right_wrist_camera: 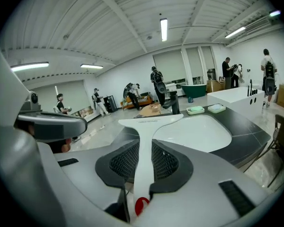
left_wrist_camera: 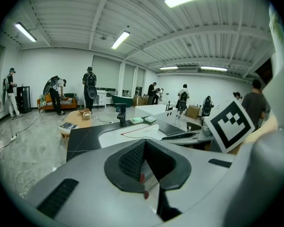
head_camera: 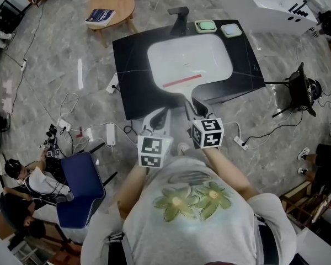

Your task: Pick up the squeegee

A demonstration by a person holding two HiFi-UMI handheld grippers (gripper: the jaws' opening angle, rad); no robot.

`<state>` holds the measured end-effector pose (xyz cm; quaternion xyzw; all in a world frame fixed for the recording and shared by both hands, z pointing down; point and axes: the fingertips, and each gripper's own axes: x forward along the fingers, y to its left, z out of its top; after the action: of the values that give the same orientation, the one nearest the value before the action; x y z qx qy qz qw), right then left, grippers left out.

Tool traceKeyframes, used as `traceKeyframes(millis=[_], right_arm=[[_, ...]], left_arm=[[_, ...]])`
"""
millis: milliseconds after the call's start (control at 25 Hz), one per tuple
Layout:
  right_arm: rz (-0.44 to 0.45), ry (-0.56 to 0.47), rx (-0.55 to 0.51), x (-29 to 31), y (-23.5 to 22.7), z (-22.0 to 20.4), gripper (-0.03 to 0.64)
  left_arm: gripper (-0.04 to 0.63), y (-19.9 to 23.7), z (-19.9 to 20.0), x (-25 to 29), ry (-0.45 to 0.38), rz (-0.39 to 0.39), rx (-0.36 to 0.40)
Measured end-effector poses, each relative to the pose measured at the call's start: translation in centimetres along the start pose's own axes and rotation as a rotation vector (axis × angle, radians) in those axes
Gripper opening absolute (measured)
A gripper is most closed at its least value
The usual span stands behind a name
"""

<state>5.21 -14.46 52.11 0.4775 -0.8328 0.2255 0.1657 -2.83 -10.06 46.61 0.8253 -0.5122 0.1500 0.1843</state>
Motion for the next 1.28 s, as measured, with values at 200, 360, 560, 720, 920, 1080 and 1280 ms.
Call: traceKeyframes(millis=[200, 360, 560, 720, 920, 1080, 1280], right_arm=[[0.002, -0.018, -0.009, -1.2, 0.2, 0.3, 0.087], [0.010, -0.052, -0.015, -2.4, 0.6, 1.0, 0.087], [0.028, -0.094, -0.040, -3.8, 1.3, 1.8, 0.087], [0.039, -0.123, -0.048, -4.7, 1.9, 2.4, 0.087], [0.059, -0.156, -0.033, -5.5, 2.7, 3.6, 0.087], [0.092, -0.203, -0.010, -6.8, 3.6, 5.2, 0.087], [0.109, -0.250, -0.034, -7.7, 4.6, 6.6, 0.087]], left_arm=[[0.009, -0.7, 0.1, 0.0, -0.004, -0.008, 0.004], [0.009, -1.3, 0.0, 0.1, -0.005, -0.016, 0.007], [0.009, -2.1, 0.0, 0.4, -0.006, -0.027, 0.014], [0.009, -2.4, 0.4, 0.5, -0.016, -0.029, 0.018], [0.009, -2.9, 1.0, 0.1, -0.031, -0.038, 0.009], [0.009, -3.2, 1.6, -0.5, -0.048, -0.044, 0.000], [0.009, -3.3, 2.1, -1.0, -0.067, -0.040, 0.002]])
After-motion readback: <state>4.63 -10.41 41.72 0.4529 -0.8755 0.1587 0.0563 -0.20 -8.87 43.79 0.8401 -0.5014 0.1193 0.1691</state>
